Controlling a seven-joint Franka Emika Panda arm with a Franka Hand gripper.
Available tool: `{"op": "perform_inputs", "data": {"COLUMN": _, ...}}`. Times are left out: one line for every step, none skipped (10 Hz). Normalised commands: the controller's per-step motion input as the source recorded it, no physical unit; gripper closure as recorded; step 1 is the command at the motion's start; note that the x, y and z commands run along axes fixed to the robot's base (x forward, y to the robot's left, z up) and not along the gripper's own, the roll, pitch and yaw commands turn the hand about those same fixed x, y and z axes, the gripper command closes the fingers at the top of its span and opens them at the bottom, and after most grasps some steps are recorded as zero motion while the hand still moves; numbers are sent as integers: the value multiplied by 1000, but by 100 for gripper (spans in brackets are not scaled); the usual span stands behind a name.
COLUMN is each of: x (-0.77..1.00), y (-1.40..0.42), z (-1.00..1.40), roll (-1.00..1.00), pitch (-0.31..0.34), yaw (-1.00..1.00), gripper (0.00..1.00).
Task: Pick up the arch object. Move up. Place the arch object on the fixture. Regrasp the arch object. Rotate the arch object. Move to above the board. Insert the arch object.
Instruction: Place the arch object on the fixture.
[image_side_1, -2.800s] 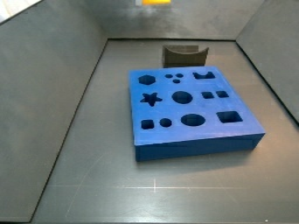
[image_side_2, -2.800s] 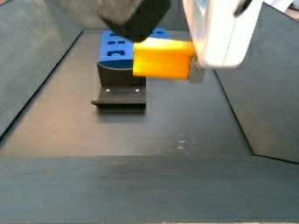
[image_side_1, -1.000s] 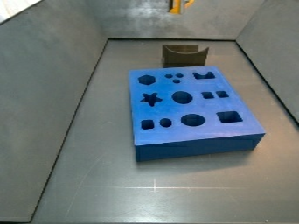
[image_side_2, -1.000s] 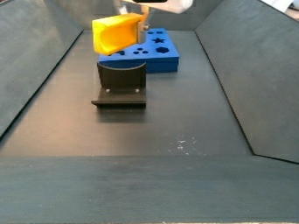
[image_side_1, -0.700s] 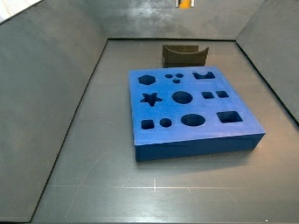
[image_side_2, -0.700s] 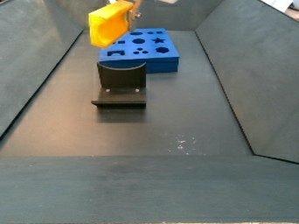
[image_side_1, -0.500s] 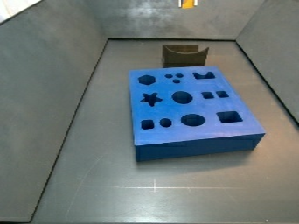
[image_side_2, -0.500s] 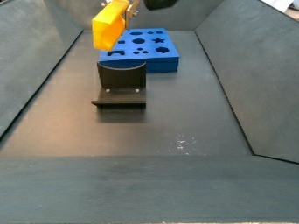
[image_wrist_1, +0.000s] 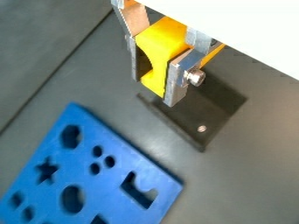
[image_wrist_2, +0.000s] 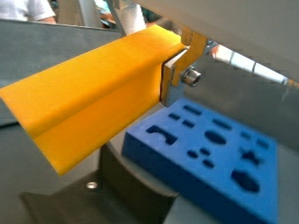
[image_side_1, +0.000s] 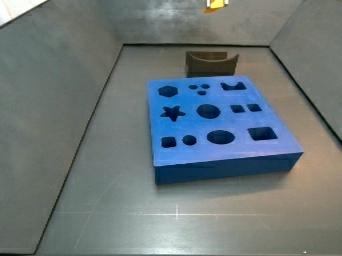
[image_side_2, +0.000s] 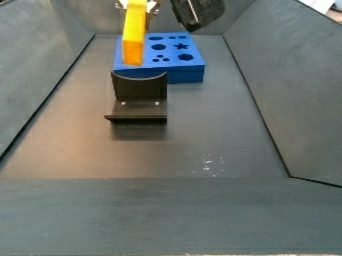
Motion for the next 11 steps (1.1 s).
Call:
{"op": "perform_inputs", "data": {"x": 98, "y": 41, "z": -11, "roll": -513, "pitch": 443, "yaw": 9, "gripper": 100}}
{"op": "perform_inputs", "data": {"x": 100, "y": 35, "z": -15, "roll": -399, "pitch": 408, "yaw": -52, "gripper": 100}}
{"op": "perform_inputs", "data": {"x": 91, "y": 25, "z": -4, "roll": -252, "pitch": 316, "yaw": -134, "gripper": 100}}
{"op": "perform_inputs", "data": {"x": 78, "y": 33, "z": -4, "roll": -169, "pitch": 221, "yaw": -194, "gripper": 100}}
{"op": "perform_inputs", "data": {"x": 76, "y": 32, "z": -3, "roll": -126, "pitch": 170, "yaw": -201, "gripper": 100}}
{"op": "perform_inputs", "data": {"x": 132, "y": 135, "z": -1000, "roll": -1000, "pitch": 235, "yaw": -123, "gripper": 100}}
{"op": "perform_inputs", "data": {"x": 140, "y": 141, "z": -1000, "roll": -1000, "pitch": 202, "yaw": -130, "gripper": 100}}
{"op": "perform_inputs", "data": {"x": 171, "y": 139, "z": -1000, "roll": -889, "pitch": 167, "yaw": -175, "gripper": 100}}
{"op": "perform_inputs", "data": {"x": 184, "y": 133, "z": -1000, "roll": -789, "pitch": 149, "yaw": -185, "gripper": 100}}
{"op": "perform_inputs", "data": {"x": 212, "y": 131, "z": -1000, "roll": -571, "pitch": 104, "yaw": -194, "gripper": 100}}
{"op": "perform_inputs", "data": {"x": 231, "y": 132, "z": -1000, "roll": -405, "pitch": 74, "yaw": -196, "gripper": 100}}
